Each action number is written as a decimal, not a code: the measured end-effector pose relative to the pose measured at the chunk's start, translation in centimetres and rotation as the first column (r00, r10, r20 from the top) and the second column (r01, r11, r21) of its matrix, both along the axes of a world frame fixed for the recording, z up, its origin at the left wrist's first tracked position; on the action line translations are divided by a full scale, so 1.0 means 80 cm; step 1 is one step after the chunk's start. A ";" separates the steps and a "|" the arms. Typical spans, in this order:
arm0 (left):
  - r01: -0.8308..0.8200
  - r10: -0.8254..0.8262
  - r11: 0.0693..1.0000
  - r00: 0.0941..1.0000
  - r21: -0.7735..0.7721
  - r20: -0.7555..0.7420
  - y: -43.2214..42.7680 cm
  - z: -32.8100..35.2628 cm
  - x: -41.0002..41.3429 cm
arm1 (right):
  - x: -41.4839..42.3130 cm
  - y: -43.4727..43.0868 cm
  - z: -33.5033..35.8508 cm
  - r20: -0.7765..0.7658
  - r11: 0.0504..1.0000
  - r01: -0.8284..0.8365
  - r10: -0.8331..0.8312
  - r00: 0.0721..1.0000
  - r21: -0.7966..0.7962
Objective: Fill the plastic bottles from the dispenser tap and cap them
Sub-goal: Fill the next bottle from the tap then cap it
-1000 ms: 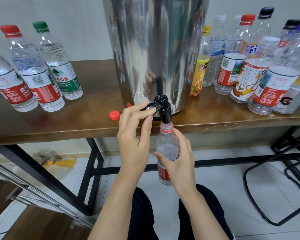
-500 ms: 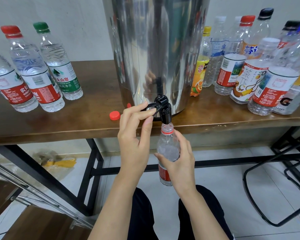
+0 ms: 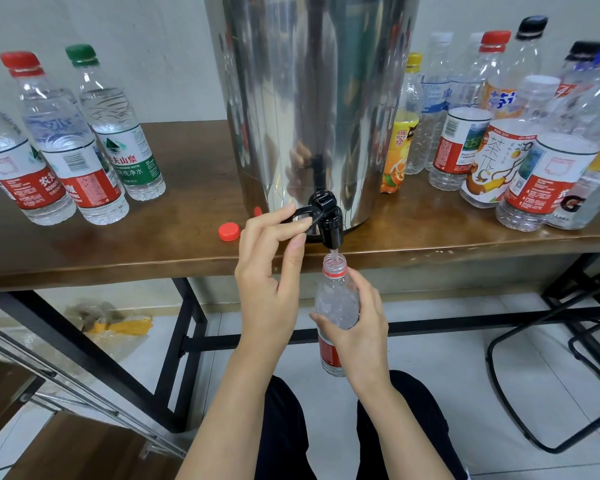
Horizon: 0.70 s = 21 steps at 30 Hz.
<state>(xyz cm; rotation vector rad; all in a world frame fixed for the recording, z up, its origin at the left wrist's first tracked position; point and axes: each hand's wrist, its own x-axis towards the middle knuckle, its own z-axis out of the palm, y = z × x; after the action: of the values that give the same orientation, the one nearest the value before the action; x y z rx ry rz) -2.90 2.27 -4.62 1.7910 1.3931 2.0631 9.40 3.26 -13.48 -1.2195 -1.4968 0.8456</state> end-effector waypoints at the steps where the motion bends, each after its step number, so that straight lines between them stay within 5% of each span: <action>1: -0.001 0.001 1.000 1.000 -0.001 -0.001 0.000 0.000 0.000 | 0.000 0.000 -0.001 0.000 1.000 -0.001 0.001 1.000 -0.003; 21: -0.017 0.017 1.000 1.000 0.009 -0.015 -0.001 0.001 0.002 | 0.001 -0.001 0.010 -0.004 1.000 0.003 -0.003 1.000 0.025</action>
<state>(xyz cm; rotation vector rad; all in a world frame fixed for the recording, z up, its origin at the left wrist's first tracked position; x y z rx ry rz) -2.76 2.22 -4.52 1.8086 1.4098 2.0713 9.45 3.21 -12.69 -1.2003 -1.4978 0.8248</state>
